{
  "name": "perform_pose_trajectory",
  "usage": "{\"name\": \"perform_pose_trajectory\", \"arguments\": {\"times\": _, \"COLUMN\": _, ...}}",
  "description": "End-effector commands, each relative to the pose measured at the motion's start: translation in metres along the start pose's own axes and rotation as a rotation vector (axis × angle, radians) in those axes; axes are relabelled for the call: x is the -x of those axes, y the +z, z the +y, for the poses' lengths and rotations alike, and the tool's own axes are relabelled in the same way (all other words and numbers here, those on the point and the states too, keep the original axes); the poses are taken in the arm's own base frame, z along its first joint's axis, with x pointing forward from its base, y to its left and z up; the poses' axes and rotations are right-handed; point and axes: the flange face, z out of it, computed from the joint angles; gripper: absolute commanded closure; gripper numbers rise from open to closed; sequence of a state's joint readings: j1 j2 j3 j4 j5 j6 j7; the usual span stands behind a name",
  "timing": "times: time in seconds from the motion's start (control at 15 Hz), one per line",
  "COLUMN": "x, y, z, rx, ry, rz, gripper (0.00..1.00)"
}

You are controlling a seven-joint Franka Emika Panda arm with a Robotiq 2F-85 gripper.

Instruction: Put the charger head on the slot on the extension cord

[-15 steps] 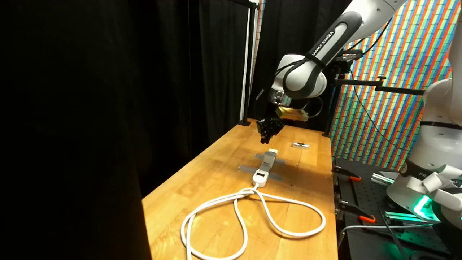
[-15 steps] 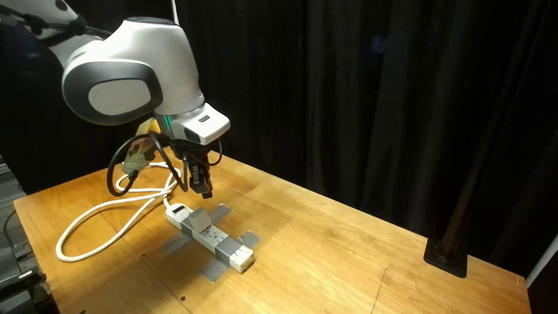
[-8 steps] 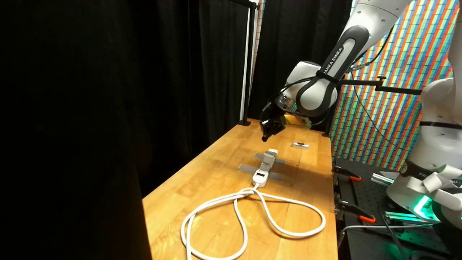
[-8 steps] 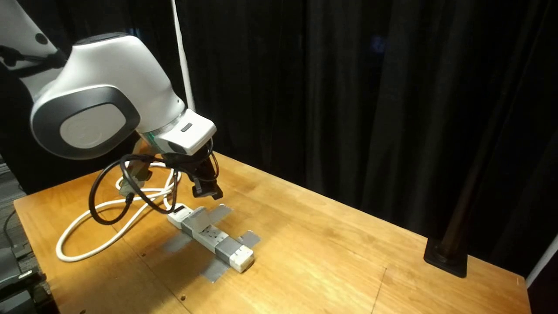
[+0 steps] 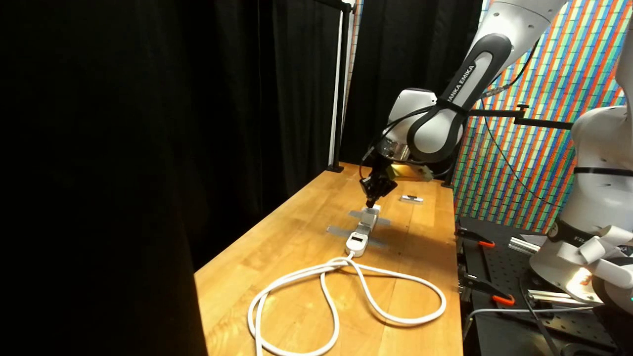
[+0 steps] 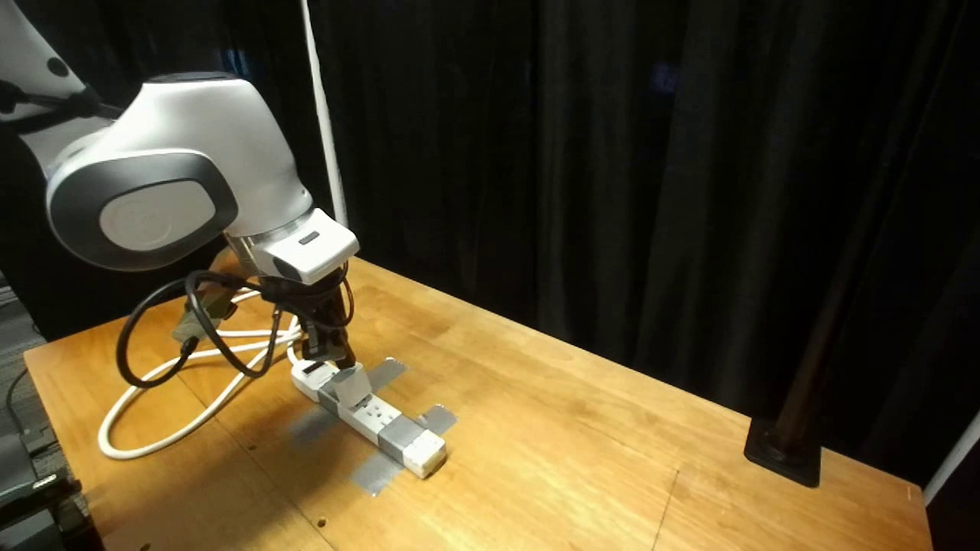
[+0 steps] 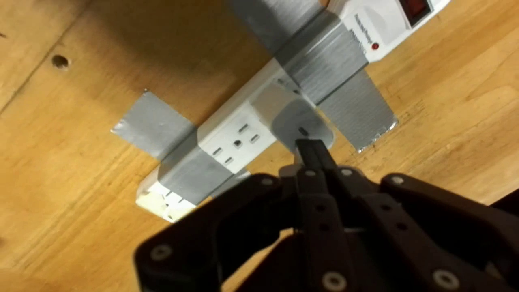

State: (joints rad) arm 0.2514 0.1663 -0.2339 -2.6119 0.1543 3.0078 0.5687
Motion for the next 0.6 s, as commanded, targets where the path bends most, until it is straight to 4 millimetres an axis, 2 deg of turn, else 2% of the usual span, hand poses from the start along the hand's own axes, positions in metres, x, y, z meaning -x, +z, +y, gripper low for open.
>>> {"name": "perform_pose_trajectory", "arguments": {"times": 0.0, "x": 0.0030, "y": -0.0113, "z": -0.0097, "rx": 0.023, "ry": 0.025, "rz": -0.041, "gripper": 0.98}}
{"name": "perform_pose_trajectory", "arguments": {"times": 0.53, "x": 0.0010, "y": -0.0064, "z": -0.0130, "rx": 0.057, "ry": 0.022, "rz": -0.008, "gripper": 0.98}}
